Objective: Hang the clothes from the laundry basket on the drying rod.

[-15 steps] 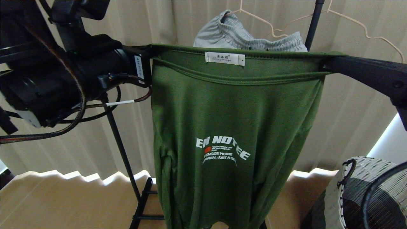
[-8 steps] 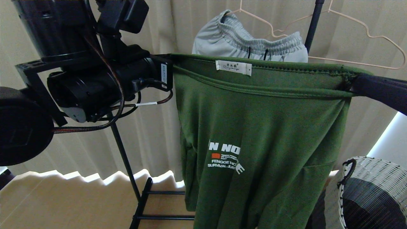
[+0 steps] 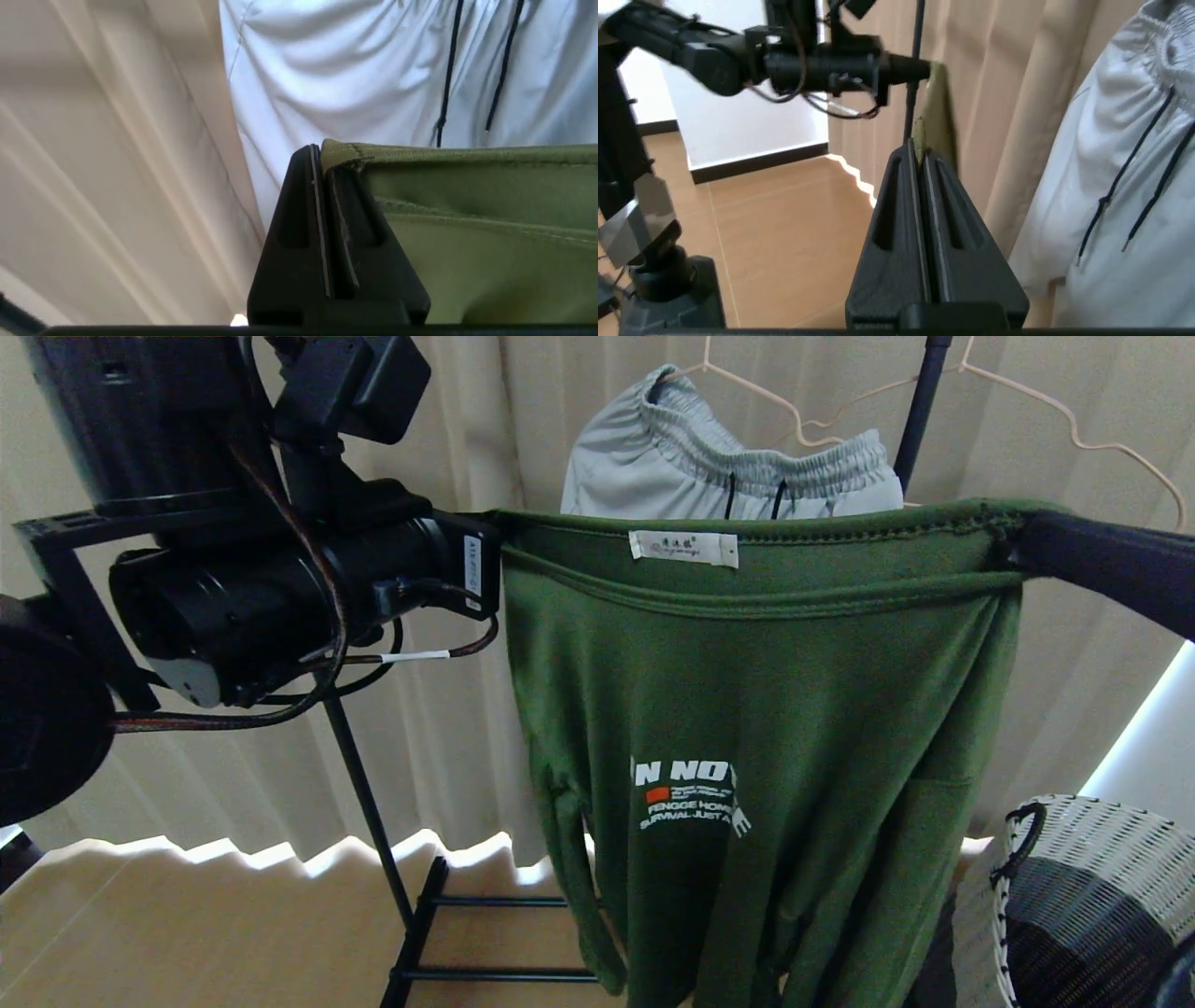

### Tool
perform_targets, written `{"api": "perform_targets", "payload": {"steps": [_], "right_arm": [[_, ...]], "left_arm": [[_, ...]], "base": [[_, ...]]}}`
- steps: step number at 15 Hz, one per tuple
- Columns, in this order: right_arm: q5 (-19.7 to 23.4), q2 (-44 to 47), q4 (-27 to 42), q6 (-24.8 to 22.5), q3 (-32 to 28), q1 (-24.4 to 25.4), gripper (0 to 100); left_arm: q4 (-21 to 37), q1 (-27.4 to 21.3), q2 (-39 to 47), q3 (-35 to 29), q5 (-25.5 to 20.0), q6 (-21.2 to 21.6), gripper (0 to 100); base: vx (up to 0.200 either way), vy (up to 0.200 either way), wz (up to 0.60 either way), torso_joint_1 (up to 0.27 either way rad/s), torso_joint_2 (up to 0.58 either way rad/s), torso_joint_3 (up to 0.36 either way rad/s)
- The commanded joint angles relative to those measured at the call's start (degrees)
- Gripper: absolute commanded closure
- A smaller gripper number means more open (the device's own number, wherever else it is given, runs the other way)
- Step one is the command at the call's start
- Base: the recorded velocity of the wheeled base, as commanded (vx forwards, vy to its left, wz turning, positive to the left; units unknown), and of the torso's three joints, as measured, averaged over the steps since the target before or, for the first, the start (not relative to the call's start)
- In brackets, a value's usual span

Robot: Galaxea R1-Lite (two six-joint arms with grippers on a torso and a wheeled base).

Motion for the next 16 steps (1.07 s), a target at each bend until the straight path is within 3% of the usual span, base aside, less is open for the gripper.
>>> {"api": "perform_targets", "payload": {"steps": [1, 4, 6, 8, 12, 16], "right_arm": [[0.0, 6.5, -0.1, 0.0, -5.1, -2.4, 100], [0.1, 11.2, -0.2, 0.0, -8.2, -4.4, 100], [0.1, 16.6, -3.9, 0.1, -10.3, -5.6, 100], [0.1, 19.0, -5.8, 0.1, -11.1, -6.1, 100], [0.0, 21.9, -5.9, 0.1, -12.6, -6.1, 100], [-0.2, 22.1, -5.9, 0.1, -12.5, -6.1, 100]], "left_arm": [[1.4, -0.5, -4.0, 0.8, 0.0, 0.0, 100], [5.1, -1.2, -9.3, 1.7, -0.1, 0.0, 100], [11.2, -3.1, -15.8, 2.1, -0.2, 0.1, 100], [13.8, -4.3, -18.8, 2.6, -0.3, 0.3, 100], [14.2, -8.0, -24.6, 9.9, -3.0, 0.5, 100], [14.2, -8.0, -25.1, 10.5, -4.1, 0.3, 100]], "base": [[0.000, 0.000, 0.00, 0.000, 0.00, 0.000], [0.000, 0.000, 0.00, 0.000, 0.00, 0.000], [0.000, 0.000, 0.00, 0.000, 0.00, 0.000], [0.000, 0.000, 0.00, 0.000, 0.00, 0.000], [0.000, 0.000, 0.00, 0.000, 0.00, 0.000], [0.000, 0.000, 0.00, 0.000, 0.00, 0.000]]}}
